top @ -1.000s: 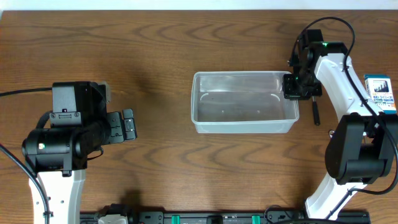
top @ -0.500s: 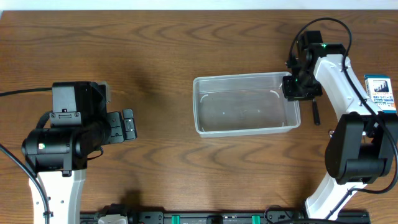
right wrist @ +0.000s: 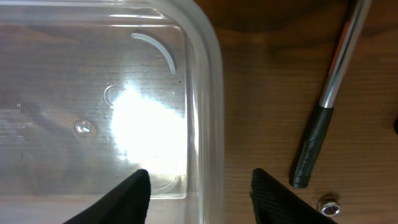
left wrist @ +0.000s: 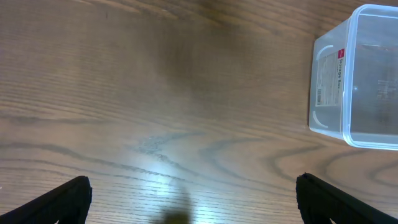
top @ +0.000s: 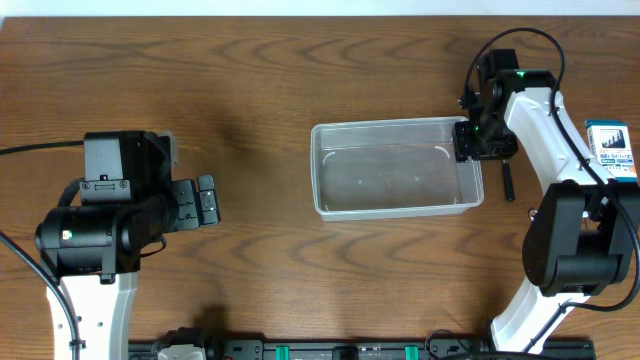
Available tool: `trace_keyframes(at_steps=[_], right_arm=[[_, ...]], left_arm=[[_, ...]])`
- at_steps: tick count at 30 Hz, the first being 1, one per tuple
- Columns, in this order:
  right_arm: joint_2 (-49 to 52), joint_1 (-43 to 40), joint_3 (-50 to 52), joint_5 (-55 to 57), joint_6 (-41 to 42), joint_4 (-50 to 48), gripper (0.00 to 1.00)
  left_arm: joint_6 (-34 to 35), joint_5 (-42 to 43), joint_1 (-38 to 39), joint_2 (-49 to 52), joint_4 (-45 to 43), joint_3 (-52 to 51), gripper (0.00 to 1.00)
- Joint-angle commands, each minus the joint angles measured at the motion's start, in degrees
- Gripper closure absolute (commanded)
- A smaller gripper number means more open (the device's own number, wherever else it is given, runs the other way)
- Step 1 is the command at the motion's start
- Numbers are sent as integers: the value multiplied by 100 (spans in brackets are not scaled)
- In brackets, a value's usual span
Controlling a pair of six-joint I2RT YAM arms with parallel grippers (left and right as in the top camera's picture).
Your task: Pack container
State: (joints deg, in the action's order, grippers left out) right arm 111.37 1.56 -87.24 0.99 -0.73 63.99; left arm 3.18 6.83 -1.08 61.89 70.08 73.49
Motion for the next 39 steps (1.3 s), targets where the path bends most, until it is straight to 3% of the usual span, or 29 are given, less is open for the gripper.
trace_keyframes(at_steps=[1, 4, 7, 15, 25, 32, 39], right_arm=[[13, 37, -155, -149, -4, 61, 38], [-44, 26, -599, -149, 260, 284, 27], [-55, -11, -1268, -146, 350, 673, 1], [-55, -546, -2675, 24, 345, 1757, 1], [-57, -1029, -2776, -61, -328, 2009, 1], [-46, -761, -2761, -619, -737, 1851, 1], [-17, -76, -2481, -658, -1910, 1532, 1]], left_arm=[[50, -92, -28, -15, -13, 109, 2], [50, -92, -28, -15, -24, 109, 2], [50, -92, -28, -15, -31, 109, 2], [50, -90, -28, -15, -26, 109, 2], [50, -90, -28, -15, -72, 109, 2], [50, -90, -28, -15, -79, 109, 2], [50, -90, -28, -15, -114, 109, 2]])
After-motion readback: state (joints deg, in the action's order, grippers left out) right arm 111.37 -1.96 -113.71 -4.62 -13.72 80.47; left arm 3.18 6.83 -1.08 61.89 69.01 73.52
